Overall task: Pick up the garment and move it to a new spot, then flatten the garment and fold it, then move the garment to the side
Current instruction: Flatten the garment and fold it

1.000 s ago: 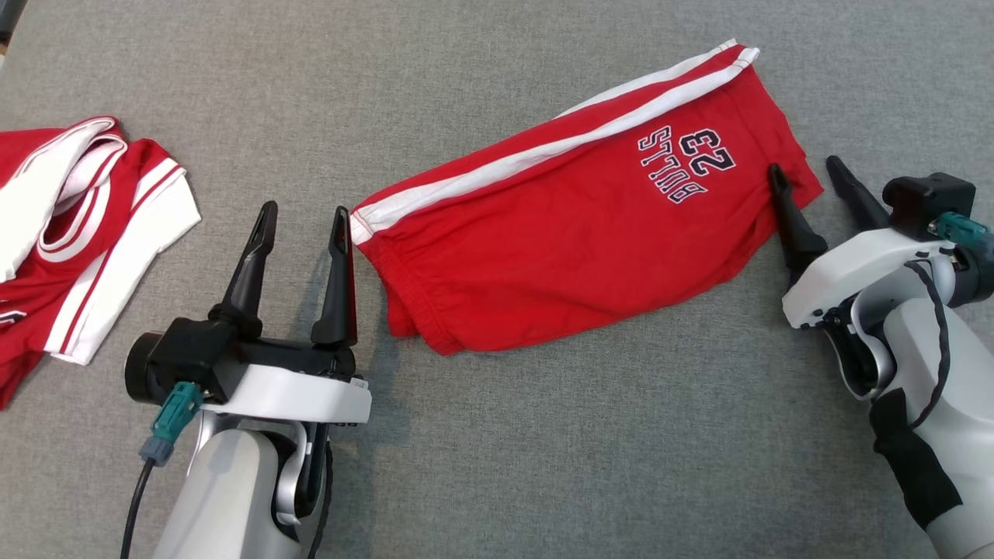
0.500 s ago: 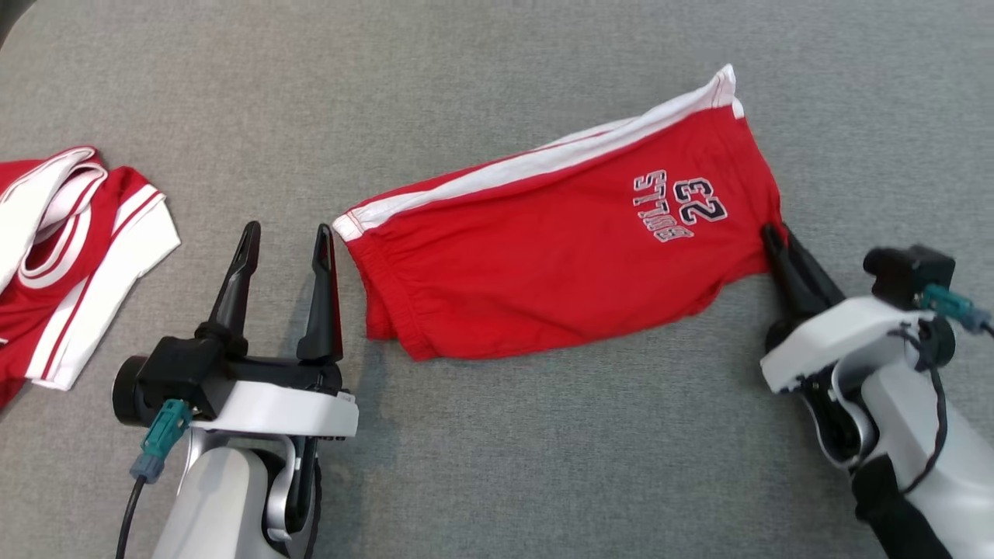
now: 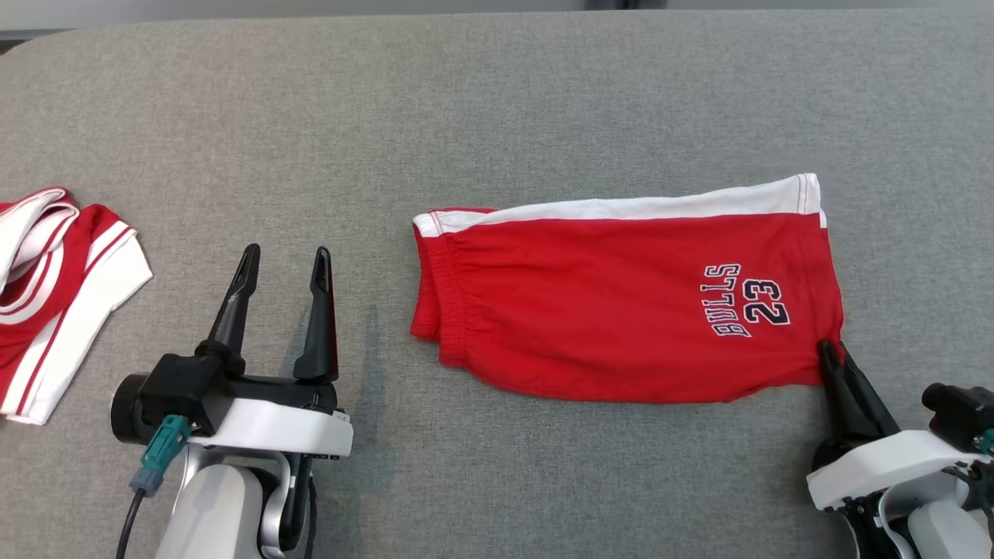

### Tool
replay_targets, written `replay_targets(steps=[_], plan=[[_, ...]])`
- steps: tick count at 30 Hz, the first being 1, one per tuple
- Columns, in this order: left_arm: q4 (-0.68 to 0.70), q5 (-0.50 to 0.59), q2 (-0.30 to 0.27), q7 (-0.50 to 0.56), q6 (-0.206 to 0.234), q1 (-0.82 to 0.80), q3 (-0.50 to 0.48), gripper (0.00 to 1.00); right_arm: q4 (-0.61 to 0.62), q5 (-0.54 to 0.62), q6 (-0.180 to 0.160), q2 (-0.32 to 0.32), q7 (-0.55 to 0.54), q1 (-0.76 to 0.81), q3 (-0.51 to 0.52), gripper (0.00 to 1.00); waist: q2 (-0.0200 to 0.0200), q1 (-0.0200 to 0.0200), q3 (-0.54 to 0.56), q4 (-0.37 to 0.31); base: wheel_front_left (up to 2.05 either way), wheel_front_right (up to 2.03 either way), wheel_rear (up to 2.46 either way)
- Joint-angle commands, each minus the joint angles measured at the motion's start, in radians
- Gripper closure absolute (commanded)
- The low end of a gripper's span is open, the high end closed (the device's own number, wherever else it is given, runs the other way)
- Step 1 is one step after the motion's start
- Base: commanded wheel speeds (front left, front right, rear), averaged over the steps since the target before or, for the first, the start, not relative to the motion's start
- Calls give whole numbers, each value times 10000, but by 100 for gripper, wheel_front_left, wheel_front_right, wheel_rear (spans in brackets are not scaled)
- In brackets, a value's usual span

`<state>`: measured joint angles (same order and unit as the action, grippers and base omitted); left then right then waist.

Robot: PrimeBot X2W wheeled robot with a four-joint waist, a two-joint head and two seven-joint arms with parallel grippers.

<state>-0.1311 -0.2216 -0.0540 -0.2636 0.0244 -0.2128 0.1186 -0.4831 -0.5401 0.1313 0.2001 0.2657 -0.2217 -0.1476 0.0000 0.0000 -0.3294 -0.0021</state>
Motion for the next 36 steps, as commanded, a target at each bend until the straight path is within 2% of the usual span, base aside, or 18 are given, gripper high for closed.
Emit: replay_targets(steps=[1, 8, 11, 18, 24, 30, 36], plan=[[-24, 20, -77, -11, -32, 54, -24, 0, -8, 108, -9, 56, -24, 174, 95, 100, 0, 0, 28, -44, 0, 0, 0], [-92, -47, -101, -11, 3, 125, -13, 0, 286, 294, -6, -49, -12, -49, 283, 100, 0, 0, 160, -123, 0, 0, 0], [-95, -81, -95, -11, 25, 184, 2, 0, 738, 475, -5, 4, -215, -287, 24, 100, 0, 0, 245, -148, 0, 0, 0], [-143, -167, -79, -11, 69, 155, 53, 0, 2395, 1091, -3, -185, -999, -1144, -1107, 100, 0, 0, 385, -208, 0, 0, 0], [-283, -276, -50, -11, -36, -96, 361, 0, 3216, 1106, -3, -826, -1637, -2369, -2871, 100, 0, 0, 420, 106, 0, 0, 0], [-321, -516, -6, -11, 41, -263, 625, 0, 2633, 601, -5, -1148, -1957, -2869, -4808, 100, 0, 0, 392, 693, 0, 0, 0], [-335, -637, 12, -9, 106, -197, 859, 0, 1303, 240, -5, -1222, -1896, -2684, -5797, 100, 0, 0, 297, 914, 0, 0, 0]])
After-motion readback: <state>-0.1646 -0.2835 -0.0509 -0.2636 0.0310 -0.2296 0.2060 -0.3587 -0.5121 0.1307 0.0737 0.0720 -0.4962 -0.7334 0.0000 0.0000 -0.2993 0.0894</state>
